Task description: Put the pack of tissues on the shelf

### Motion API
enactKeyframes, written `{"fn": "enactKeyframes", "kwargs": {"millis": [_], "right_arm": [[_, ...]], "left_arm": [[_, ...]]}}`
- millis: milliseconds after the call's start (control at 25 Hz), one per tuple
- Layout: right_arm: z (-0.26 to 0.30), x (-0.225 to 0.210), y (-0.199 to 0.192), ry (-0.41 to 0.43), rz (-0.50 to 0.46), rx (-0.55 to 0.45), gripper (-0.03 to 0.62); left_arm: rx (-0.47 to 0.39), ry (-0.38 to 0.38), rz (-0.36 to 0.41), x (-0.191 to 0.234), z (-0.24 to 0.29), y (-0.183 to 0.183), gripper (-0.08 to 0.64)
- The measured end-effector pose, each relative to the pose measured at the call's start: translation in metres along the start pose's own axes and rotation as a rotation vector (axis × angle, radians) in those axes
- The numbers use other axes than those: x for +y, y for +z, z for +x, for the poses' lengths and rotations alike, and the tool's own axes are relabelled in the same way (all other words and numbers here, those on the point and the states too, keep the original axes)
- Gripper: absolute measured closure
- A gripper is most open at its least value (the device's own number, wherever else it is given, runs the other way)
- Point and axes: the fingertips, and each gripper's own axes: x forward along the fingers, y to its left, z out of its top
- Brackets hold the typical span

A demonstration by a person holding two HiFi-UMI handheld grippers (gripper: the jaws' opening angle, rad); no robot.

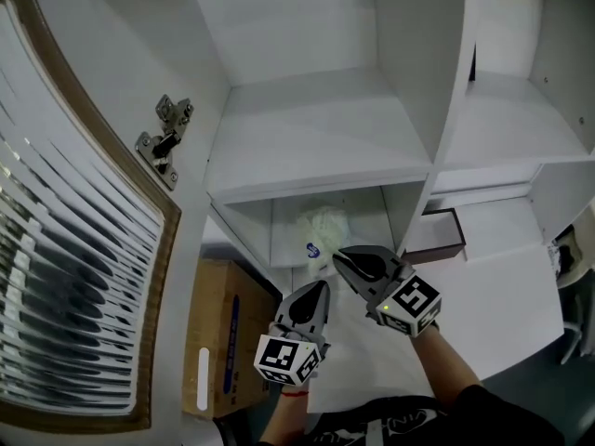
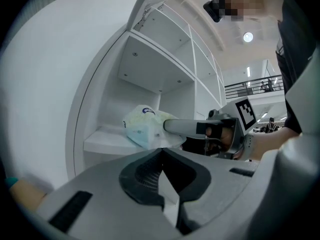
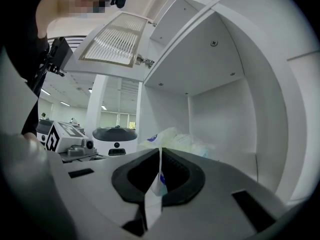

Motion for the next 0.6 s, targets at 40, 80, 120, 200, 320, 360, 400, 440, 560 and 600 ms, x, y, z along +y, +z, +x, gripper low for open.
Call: {"fn": "enactKeyframes", "kwargs": {"millis": [40, 80, 120, 200, 320, 360, 400, 440, 560, 600], "right_arm": [[0.001, -0.001, 0.0, 0.001, 0.002, 0.004, 0.583], [0.002, -0.002, -0.001, 0.001, 0.008, 0.006, 0.583], [0.002, -0.003, -0.001, 0.0, 0.017, 0.006, 0.583], [0.001, -0.004, 0.0, 0.004, 0.039, -0.007, 0.583], [-0.001, -0.003, 0.003, 0.02, 0.075, -0.028, 0.583], [-0.003, -0.004, 0.001, 0.011, 0.08, -0.017, 0.581], [-0.005, -0.006, 0.0, -0.001, 0.079, -0.013, 0.578], [-0.006, -0.008, 0.002, -0.012, 0.076, -0.024, 0.572], [-0.01, -0.012, 0.007, -0.039, 0.085, -0.059, 0.515], [-0.013, -0.013, 0.008, -0.054, 0.086, -0.064, 0.511]], "left_arm": [[-0.001, 0.0, -0.001, 0.0, 0.002, 0.0, 0.555], [-0.001, -0.001, -0.003, 0.0, 0.003, 0.001, 0.555], [-0.002, -0.002, -0.006, -0.001, 0.005, 0.001, 0.555], [-0.005, -0.005, -0.008, -0.003, 0.009, 0.004, 0.555], [-0.011, -0.007, -0.005, -0.005, 0.015, 0.009, 0.555], [-0.013, -0.008, -0.006, -0.005, 0.017, 0.01, 0.555], [-0.014, -0.009, -0.006, -0.006, 0.018, 0.011, 0.555], [-0.015, -0.012, -0.005, -0.006, 0.019, 0.011, 0.555], [-0.017, -0.014, -0.003, -0.005, 0.023, 0.011, 0.555], [-0.016, -0.012, -0.003, -0.005, 0.023, 0.011, 0.555]]}}
